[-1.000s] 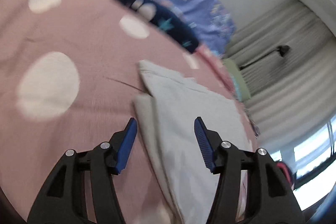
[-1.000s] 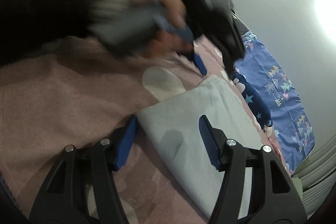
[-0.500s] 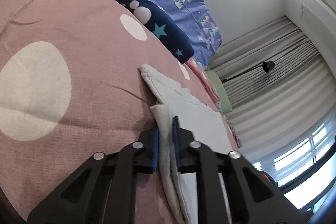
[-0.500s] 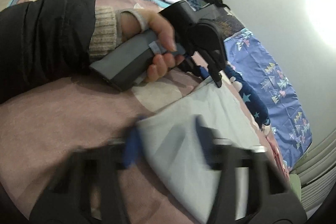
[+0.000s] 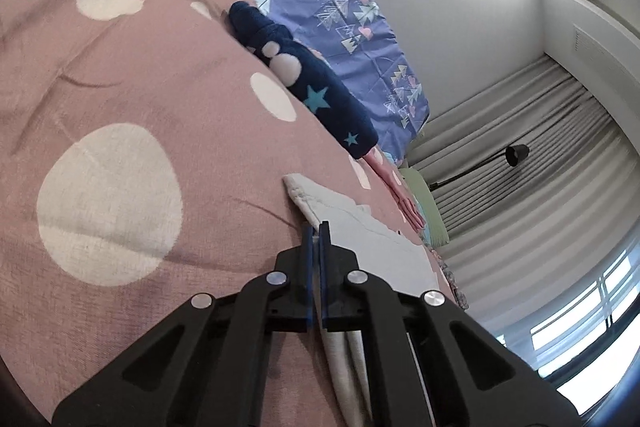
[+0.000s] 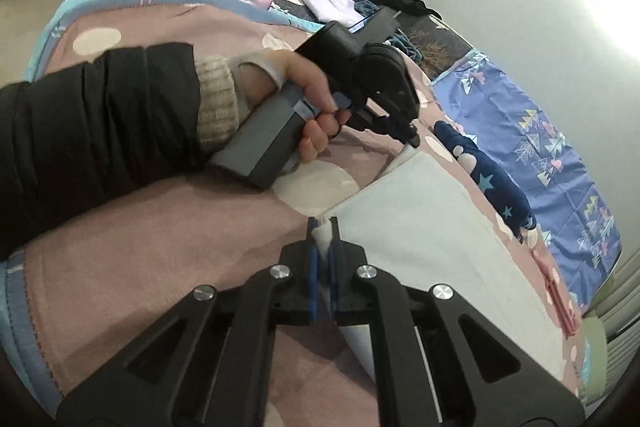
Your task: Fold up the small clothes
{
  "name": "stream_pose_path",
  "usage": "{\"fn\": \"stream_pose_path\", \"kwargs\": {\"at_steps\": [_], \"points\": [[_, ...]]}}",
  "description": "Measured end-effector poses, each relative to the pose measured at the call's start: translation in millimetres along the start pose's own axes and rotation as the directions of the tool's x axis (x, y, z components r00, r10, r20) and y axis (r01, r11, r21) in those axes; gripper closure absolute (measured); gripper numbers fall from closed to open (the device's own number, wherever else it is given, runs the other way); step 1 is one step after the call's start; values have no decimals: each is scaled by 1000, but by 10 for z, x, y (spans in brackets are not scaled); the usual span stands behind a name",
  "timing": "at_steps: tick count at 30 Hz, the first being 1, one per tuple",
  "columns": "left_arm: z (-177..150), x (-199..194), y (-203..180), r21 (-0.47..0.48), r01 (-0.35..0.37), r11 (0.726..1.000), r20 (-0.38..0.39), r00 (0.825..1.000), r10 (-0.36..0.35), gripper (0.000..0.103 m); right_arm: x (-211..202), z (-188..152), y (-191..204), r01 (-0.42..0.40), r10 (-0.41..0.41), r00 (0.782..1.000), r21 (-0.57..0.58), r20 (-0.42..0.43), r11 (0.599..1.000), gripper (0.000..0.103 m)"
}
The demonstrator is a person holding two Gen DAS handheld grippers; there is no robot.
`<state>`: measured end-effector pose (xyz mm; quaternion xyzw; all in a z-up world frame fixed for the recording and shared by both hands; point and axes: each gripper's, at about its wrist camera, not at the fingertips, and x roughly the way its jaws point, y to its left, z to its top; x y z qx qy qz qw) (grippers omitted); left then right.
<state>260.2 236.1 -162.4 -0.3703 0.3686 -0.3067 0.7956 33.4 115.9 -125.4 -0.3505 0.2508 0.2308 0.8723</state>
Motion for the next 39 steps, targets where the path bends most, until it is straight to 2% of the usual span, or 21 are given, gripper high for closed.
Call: {"fn": "stream_pose_path", "kwargs": {"at_steps": [2, 3, 4, 5, 7, 8, 9, 12, 14, 16, 20, 23, 25, 26, 27, 28, 29, 30, 32, 35, 39], "points": [[5, -30, 46, -29, -13, 999, 29, 999, 14, 102, -39, -17, -13, -2, 2, 1000, 2, 10, 1000, 95], [11, -73, 82, -53, -23, 998, 56, 998, 26, 102, -74, -32, -11, -11, 11, 1000, 3, 19, 1000, 78], [21, -114, 142, -91, -37, 995, 81, 996, 45, 102, -120, -51, -10, -10, 10, 1000, -2, 25, 1000, 51], [24, -140, 205, -129, -39, 991, 85, 995, 51, 102, -166, -74, -14, 6, -6, 999, -9, 37, 1000, 43], [12, -124, 248, -153, -16, 988, 44, 999, 23, 91, -234, -130, -4, 26, -24, 999, -38, 35, 999, 45], [8, -101, 215, -135, -4, 991, 25, 1000, 7, 81, -231, -151, -5, 27, -26, 999, -43, 19, 999, 45], [-1, -87, 150, -103, 11, 995, 5, 1000, -10, 68, -214, -185, -16, 29, -30, 1000, -43, -6, 999, 45], [-81, 1, -156, 33, 39, 999, -86, 996, -36, 46, -137, -245, -28, 42, -44, 998, -43, -55, 998, 45], [-154, 77, -262, 97, 10, 995, -130, 991, 3, 45, -72, -252, -16, 43, -47, 996, -41, -78, 998, 45], [-173, 98, -300, 116, -17, 993, -138, 990, 33, 45, -25, -213, 19, 63, -67, 995, -55, -79, 997, 45], [-194, 81, -296, 102, -10, 995, -136, 990, 24, 45, 94, -131, 67, 92, -97, 992, -64, -76, 994, 43], [-215, 94, -304, 115, -13, 993, -126, 992, 27, 46, 152, -105, 18, 83, -86, 993, -36, -83, 996, 43], [-181, 116, -283, 110, -31, 993, -109, 993, 43, 58, 172, -103, -6, 73, -75, 993, -20, -88, 997, 46], [-178, 171, -278, 97, -36, 995, -108, 993, 46, 83, 178, -95, -16, 68, -69, 994, -18, -90, 998, 51], [-179, 214, -237, 71, -44, 997, -116, 992, 52, 97, 203, -81, -9, 52, -53, 994, -19, -97, 998, 74], [-181, 240, -187, 39, -50, 998, -117, 992, 54, 97, 235, -75, 1, 46, -48, 993, -23, -109, 999, 94], [-162, 238, -209, 37, -44, 998, -103, 993, 48, 97, 260, -69, 18, 54, -57, 991, -27, -120, 998, 98], [-164, 188, -264, 61, -36, 997, -75, 996, 41, 97, 261, -64, 21, 62, -65, 990, -26, -122, 998, 99], [-177, 154, -345, 102, -40, 994, -54, 997, 46, 97, 149, -29, -26, 26, -23, 995, 29, -94, 999, 99], [-179, 218, -277, 79, -76, 994, -89, 993, 83, 97, 148, -32, -42, 6, 0, 994, 58, -105, 998, 99], [-177, 238, -252, 67, -73, 995, -110, 991, 80, 96, 193, -48, -31, -1, 9, 992, 65, -129, 998, 99]]}}
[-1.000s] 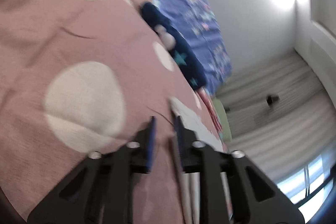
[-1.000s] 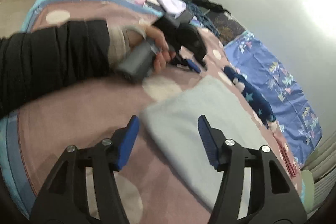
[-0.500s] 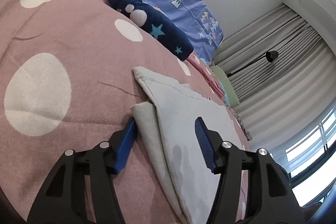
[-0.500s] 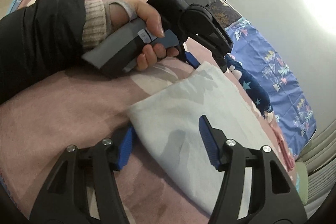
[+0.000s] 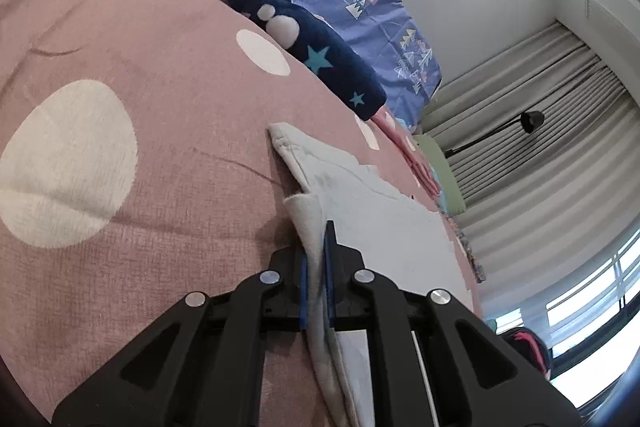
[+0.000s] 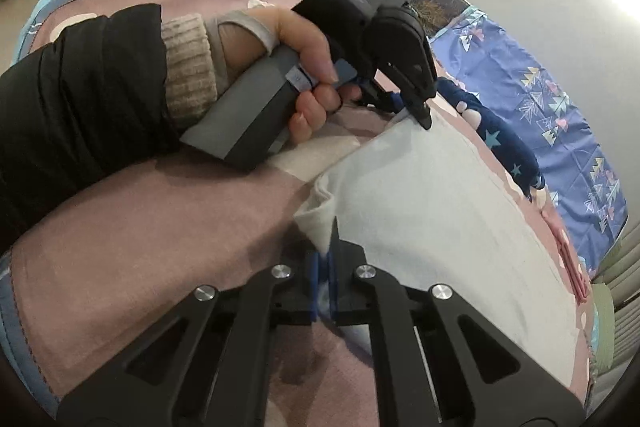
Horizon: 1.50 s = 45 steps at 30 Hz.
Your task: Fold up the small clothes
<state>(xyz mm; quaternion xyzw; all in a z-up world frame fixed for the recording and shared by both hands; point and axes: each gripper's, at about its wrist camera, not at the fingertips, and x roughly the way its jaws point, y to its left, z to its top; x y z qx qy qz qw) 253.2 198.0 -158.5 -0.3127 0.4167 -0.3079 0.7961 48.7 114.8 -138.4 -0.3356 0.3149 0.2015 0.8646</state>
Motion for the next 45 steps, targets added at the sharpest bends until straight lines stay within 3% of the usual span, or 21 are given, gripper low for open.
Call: {"fn": "stream_pose_path", "kwargs": {"at_steps": [5, 8, 13, 21, 23, 24, 26, 27, 31, 34, 40, 45], "points": [[2, 6, -4, -6, 10, 1000, -8, 1000, -10, 96, -13, -16, -15, 4, -4, 1000, 4, 3, 1000, 97], [4, -1, -8, 2, 15, 1000, -13, 1000, -14, 93, -30, -31, -40, 8, -8, 1000, 9, 3, 1000, 90], [6, 13, -35, 8, 12, 1000, -15, 1000, -12, 92, -144, -111, 22, 43, -42, 999, -30, 18, 999, 60], [1, 20, -40, 12, 6, 1000, -18, 1000, -6, 93, -72, -82, 167, 127, -124, 992, -113, 32, 985, 59], [-3, 21, -29, 11, 7, 1000, -18, 1000, -7, 93, -1, -22, 186, 149, -145, 989, -123, 38, 981, 60], [-6, 24, -26, 10, 9, 1000, -18, 1000, -9, 93, 40, 11, 187, 155, -152, 988, -123, 37, 980, 65], [-10, 26, -31, 8, 12, 1000, -18, 1000, -12, 93, 111, 37, 172, 123, -122, 992, -123, 16, 985, 93], [-12, 26, -29, 8, 11, 1000, -18, 1000, -11, 93, 144, 37, 164, 122, -122, 992, -124, 4, 985, 98], [6, 54, -41, 11, 3, 1000, -23, 1000, -3, 96, 80, 42, -13, 62, -61, 998, -42, 31, 997, 100], [30, 67, -163, 57, -63, 996, -9, 998, 63, 97, -5, 53, -169, 14, -15, 998, 28, 62, 1000, 100], [109, 71, -595, 127, -129, 984, 2, 992, 130, 97, -306, 8, -550, -10, -14, 988, 149, 157, 989, 100], [206, 146, -1125, 220, -185, 958, 7, 982, 188, 97, -613, -166, -1026, -33, -32, 977, 301, 209, 953, 101]]}}
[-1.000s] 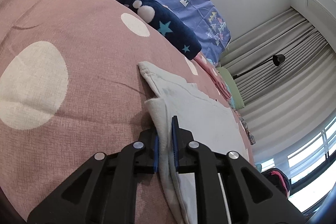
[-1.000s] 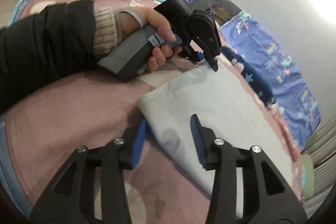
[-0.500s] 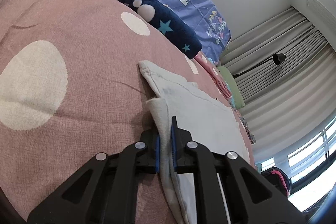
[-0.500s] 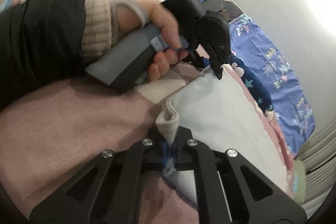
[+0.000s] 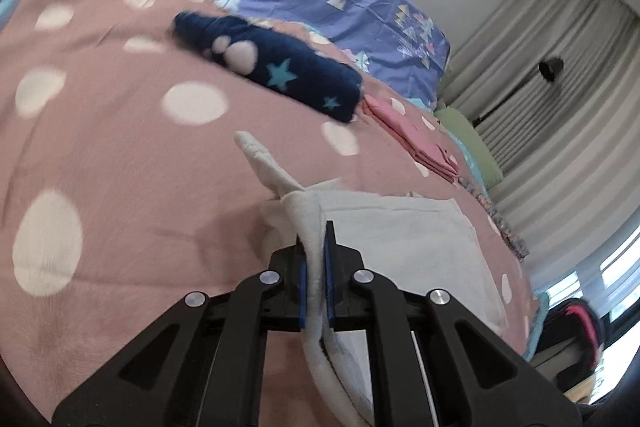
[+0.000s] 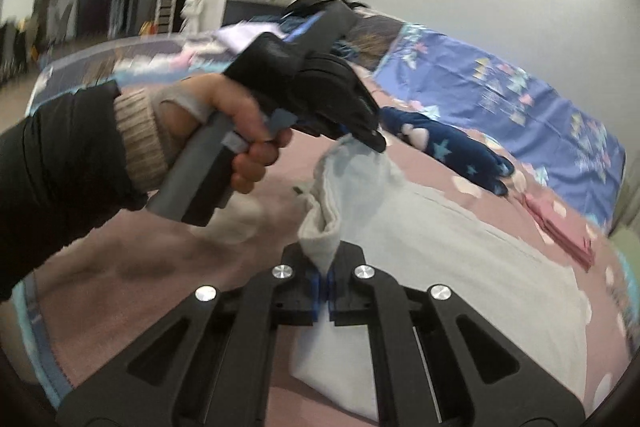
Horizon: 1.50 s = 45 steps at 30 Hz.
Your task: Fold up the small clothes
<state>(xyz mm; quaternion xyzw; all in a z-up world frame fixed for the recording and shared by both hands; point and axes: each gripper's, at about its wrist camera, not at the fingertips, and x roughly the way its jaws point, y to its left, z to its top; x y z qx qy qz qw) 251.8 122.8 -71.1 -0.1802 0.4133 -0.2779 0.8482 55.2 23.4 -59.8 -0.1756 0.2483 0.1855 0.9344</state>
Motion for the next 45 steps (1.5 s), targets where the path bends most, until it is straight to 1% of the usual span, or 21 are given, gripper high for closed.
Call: {"fn": "stream_pose_path", "kwargs": {"at_steps": [3, 6, 9, 12, 15, 18, 21, 25, 29, 32, 37, 40, 42, 43, 45], "points": [[117, 67, -460, 80, -42, 996, -10, 999, 43, 97, -194, -53, -306, 2, -4, 1000, 87, 28, 996, 101], [166, 199, -877, 140, -69, 988, -13, 997, 71, 97, -373, -137, -561, 22, -29, 998, 141, 54, 990, 101], [199, 361, -1247, 182, -73, 980, -18, 997, 78, 97, -597, -293, -907, 43, -61, 995, 215, 77, 976, 101], [196, 615, -1679, 232, -75, 970, -38, 996, 86, 97, -748, -458, -1204, 51, -77, 994, 286, 78, 957, 100], [156, 906, -2029, 265, -71, 961, -66, 994, 92, 97, -878, -672, -1524, 66, -99, 992, 359, 74, 931, 100], [89, 1193, -2297, 295, -77, 953, -97, 989, 110, 97, -987, -888, -1829, 83, -122, 991, 430, 63, 899, 100], [-4, 1516, -2571, 318, -75, 945, -133, 984, 123, 97, -1064, -1109, -2101, 87, -128, 991, 504, 49, 859, 100], [-96, 1836, -2819, 340, -75, 937, -167, 976, 139, 97, -1135, -1384, -2381, 106, -146, 989, 568, 25, 816, 100], [-204, 2126, -2973, 362, -95, 927, -200, 964, 177, 97, -1137, -1572, -2538, 101, -138, 990, 604, 16, 790, 100], [-266, 2291, -3040, 377, -111, 920, -217, 955, 204, 97, -1124, -1687, -2576, 86, -122, 992, 626, 14, 775, 100], [-332, 2444, -3112, 400, -138, 906, -224, 944, 242, 97, -1155, -1796, -2697, 20, -80, 995, 671, 59, 742, 100], [-339, 2484, -3161, 396, -136, 908, -224, 945, 238, 97, -1206, -1847, -2750, -9, -78, 993, 698, 93, 716, 101], [-370, 2523, -3234, 410, -126, 903, -229, 944, 236, 97, -1258, -1881, -2773, -35, -76, 990, 715, 122, 699, 101], [-391, 2555, -3264, 419, -127, 899, -233, 942, 241, 97, -1283, -1900, -2790, -45, -74, 988, 721, 133, 691, 101], [-458, 2651, -3297, 451, -143, 881, -248, 928, 277, 93, -1276, -1909, -2782, -47, -63, 990, 720, 125, 693, 101]]}}
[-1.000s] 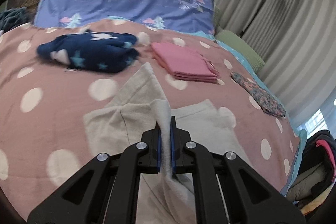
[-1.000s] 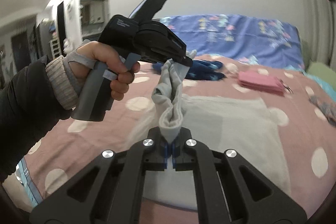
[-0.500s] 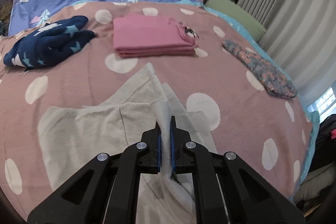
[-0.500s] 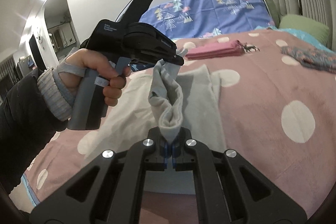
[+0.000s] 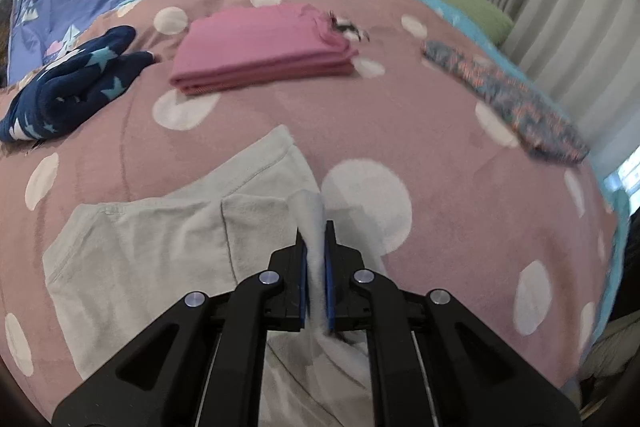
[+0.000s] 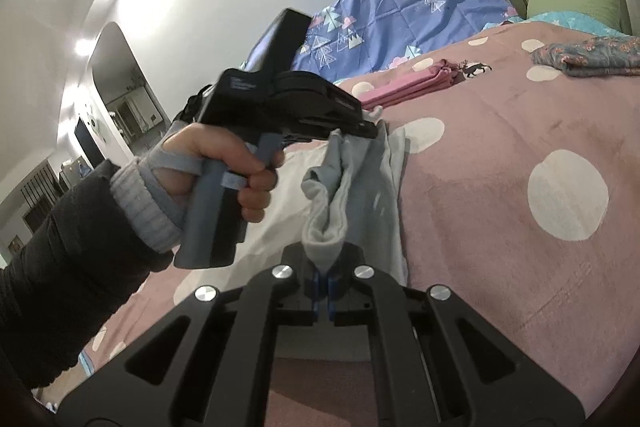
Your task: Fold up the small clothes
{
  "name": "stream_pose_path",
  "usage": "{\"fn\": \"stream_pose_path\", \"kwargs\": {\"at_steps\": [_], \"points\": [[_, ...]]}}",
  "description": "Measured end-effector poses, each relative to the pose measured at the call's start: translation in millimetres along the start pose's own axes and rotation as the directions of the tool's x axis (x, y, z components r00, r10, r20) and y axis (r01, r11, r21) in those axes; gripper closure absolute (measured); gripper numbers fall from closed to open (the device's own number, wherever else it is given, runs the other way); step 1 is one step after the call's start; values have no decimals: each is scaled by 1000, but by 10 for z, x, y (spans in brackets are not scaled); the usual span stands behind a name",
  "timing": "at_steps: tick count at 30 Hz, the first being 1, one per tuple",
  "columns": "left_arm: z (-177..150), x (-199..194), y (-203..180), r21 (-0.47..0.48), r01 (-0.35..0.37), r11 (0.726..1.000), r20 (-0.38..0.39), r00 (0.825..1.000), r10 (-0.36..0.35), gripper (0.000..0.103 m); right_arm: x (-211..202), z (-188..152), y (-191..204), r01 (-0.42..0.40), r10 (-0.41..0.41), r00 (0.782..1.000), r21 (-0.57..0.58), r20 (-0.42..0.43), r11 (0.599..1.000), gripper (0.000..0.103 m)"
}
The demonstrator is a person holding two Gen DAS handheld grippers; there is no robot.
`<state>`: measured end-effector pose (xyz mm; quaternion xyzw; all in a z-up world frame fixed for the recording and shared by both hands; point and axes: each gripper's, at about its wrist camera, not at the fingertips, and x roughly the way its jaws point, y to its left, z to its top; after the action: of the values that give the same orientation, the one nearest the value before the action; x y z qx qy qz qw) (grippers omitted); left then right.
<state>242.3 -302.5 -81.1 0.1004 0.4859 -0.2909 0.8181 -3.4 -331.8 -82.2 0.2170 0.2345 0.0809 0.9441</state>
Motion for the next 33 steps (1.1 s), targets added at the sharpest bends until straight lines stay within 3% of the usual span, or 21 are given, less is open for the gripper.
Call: {"fn": "stream_pose_path", "kwargs": {"at_steps": [4, 6, 9, 12, 15, 21, 24, 28, 33], "points": [[-102, -53, -60, 45, -58, 997, 17, 998, 58, 65, 29, -69, -132, -32, 35, 998, 65, -47, 997, 100], [-211, -282, -50, 68, -89, 994, 57, 995, 85, 44, 57, -82, -256, -52, 61, 996, 126, -68, 991, 100], [-481, -711, -40, 118, -170, 978, 154, 976, 151, 32, 94, -103, -388, -81, 100, 991, 193, -89, 978, 100], [-1055, -1230, -30, 174, -246, 954, 248, 948, 199, 22, 107, -109, -404, -93, 113, 990, 205, -90, 974, 100], [-1583, -1505, -4, 201, -264, 943, 271, 940, 206, 20, 105, -116, -385, -94, 114, 990, 198, -88, 976, 100], [-2545, -1480, 113, 180, -287, 941, 174, 951, 257, 20, 128, -87, -373, -73, 94, 991, 194, -99, 978, 100], [-2651, -1404, 211, 123, -320, 939, 156, 941, 300, 20, 133, -73, -312, -47, 67, 992, 179, -109, 983, 100], [-2605, -1422, 403, 26, -306, 952, 191, 936, 296, 20, 93, -34, -232, -58, 85, 990, 215, -117, 975, 100], [-2686, -1371, 417, 55, -401, 914, 200, 902, 383, 20, 56, 43, -339, -36, 70, 991, 280, -113, 959, 100]]}}
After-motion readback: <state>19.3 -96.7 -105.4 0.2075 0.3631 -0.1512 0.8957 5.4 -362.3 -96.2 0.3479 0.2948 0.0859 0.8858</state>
